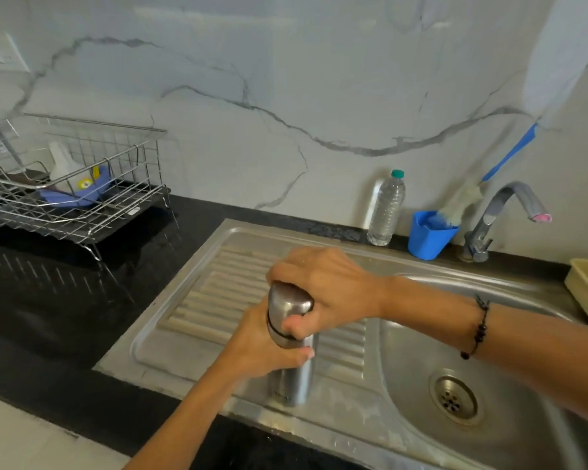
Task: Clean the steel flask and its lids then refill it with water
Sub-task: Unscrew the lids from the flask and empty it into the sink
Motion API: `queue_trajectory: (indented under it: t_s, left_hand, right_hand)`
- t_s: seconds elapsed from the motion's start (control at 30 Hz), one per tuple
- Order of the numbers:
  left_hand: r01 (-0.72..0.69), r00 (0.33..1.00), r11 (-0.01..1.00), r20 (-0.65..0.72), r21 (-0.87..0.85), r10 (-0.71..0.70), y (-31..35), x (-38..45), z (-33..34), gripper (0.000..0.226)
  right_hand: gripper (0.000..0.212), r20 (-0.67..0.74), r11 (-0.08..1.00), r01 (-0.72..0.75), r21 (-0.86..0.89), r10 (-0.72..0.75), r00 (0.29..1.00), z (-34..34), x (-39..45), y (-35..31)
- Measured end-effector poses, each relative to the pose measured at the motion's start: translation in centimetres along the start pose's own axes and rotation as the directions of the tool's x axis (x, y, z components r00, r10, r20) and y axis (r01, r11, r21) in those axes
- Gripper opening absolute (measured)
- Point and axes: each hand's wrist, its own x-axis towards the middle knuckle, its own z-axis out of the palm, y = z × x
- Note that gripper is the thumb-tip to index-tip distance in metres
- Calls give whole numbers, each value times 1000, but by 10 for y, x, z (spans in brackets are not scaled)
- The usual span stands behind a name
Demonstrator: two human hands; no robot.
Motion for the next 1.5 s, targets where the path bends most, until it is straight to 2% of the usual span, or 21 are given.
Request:
queue_trajectory:
  t_s: [0.1, 0.2, 0.3, 0.4, 0.47, 0.57, 0.63, 0.67, 0.73, 0.77, 0.83, 0.9, 0.93, 1.0, 1.07, 1.13, 1.2, 1.27, 1.3, 1.4, 1.5]
  left_hand:
    - [-13, 1000, 1000, 8, -3, 13, 2, -1, 0, 62]
    - [19, 998, 999, -51, -26, -20, 2, -3, 7, 57]
    - [32, 998, 999, -61, -10, -32, 2, -5, 10, 60]
    - [39, 998, 999, -57, -14, -40, 1, -5, 8, 64]
    - [44, 997, 999, -56, -4, -44, 0, -5, 8, 57]
    - [44, 998, 999, -55, 1, -44, 3, -5, 10, 61]
    - [51, 996, 999, -73, 1, -51, 2, -4, 10, 67]
    - [53, 996, 999, -78, -2, -53, 1, -4, 10, 70]
    - [52, 995, 999, -83, -3, -52, 0, -5, 11, 65]
    - [56, 995, 998, -88, 6, -55, 0, -5, 11, 61]
    - [52, 994, 998, -93, 18, -50, -1, -6, 12, 53]
    - [60, 995, 998, -83, 3, -59, -1, -6, 11, 49]
    - [63, 995, 998, -75, 2, -63, -1, -6, 11, 46]
    - [62, 996, 998, -72, 11, -61, 2, -6, 12, 53]
    - [50, 995, 999, -84, -11, -50, 4, -7, 13, 57]
    - [40, 996, 999, -84, -29, -42, 4, -8, 13, 58]
    - [49, 995, 997, -81, -55, -54, 4, -10, 13, 65]
    - [54, 995, 997, -78, -52, -58, 2, -9, 13, 67]
    - [60, 995, 997, -77, -46, -64, 1, -9, 13, 66]
    - [67, 994, 997, -81, -32, -69, 4, -9, 13, 64]
    - [72, 994, 997, -85, -41, -75, 3, -9, 14, 68]
  right_hand:
    - [47, 210, 993, 100, 56, -109, 972, -21, 9, 4]
    - [57, 424, 998, 47, -40, -26, 905, -47, 13, 4]
    - [69, 340, 955, -87, -282, 185, 922, -57, 13, -9]
    - [72, 319, 905, -140, -402, 282, 905, -42, 15, -29]
    - [59, 310, 918, -144, -369, 267, 912, -35, 13, -33]
    - [25, 421, 981, -117, -152, 171, 891, -40, 9, -28]
    - [36, 520, 998, -68, 4, 56, 852, -44, 8, -26]
    - [43, 525, 994, -62, 87, 7, 851, -46, 8, -26]
    - [34, 467, 988, -90, 125, 21, 884, -50, 7, -30]
    - [29, 421, 992, -122, 39, 95, 902, -52, 8, -32]
    - [46, 361, 945, -186, -270, 278, 890, -53, 11, -39]
    - [47, 335, 897, -164, -411, 316, 888, -46, 15, -45]
    - [40, 350, 903, -138, -407, 294, 890, -45, 16, -47]
    - [25, 433, 959, -110, -262, 219, 874, -47, 14, -44]
    - [33, 546, 992, -120, -34, 119, 830, -53, 12, -36]
    - [38, 510, 984, -146, 105, 73, 857, -57, 9, -31]
    - [38, 425, 981, -194, 0, 176, 888, -56, 7, -30]
    - [45, 366, 952, -246, -184, 298, 881, -52, 7, -31]
    - [44, 351, 946, -251, -205, 310, 883, -50, 7, -33]
    - [31, 434, 977, -196, -83, 213, 875, -50, 8, -33]
    - [57, 553, 978, -202, 52, 141, 821, -55, 9, -31]
